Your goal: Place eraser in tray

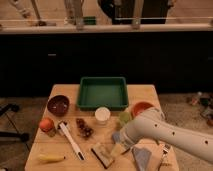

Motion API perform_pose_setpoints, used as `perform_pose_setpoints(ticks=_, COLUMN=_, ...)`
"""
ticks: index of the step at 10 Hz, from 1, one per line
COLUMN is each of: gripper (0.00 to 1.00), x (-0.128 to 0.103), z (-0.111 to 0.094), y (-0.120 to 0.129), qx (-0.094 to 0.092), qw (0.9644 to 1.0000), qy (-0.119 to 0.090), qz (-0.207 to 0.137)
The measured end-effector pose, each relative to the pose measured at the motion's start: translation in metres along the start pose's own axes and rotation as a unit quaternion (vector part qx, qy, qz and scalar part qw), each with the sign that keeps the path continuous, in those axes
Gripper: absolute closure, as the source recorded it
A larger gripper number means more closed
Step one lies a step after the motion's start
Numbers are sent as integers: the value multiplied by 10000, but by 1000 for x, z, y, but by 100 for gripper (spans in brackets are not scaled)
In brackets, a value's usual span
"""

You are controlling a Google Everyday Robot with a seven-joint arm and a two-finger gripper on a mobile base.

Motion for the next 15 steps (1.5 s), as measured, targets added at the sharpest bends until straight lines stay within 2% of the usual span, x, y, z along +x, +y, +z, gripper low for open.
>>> perform_pose_setpoints(ticks=2, gripper=20, x=0, z=-1, y=-1, qx=22, qw=10000, qy=-27, qz=6)
perform_pose_setpoints(ticks=4, gripper=20, x=7, z=3, y=4, qx=143, qw=9996, qy=-74, qz=239)
perform_pose_setpoints(ticks=8, gripper=20, x=16, z=24, y=21, qx=320, qw=9978, qy=-49, qz=570)
perform_pose_setpoints(ticks=15, gripper=20, x=3, z=64, y=51, qx=388, qw=9979, qy=238, qz=464)
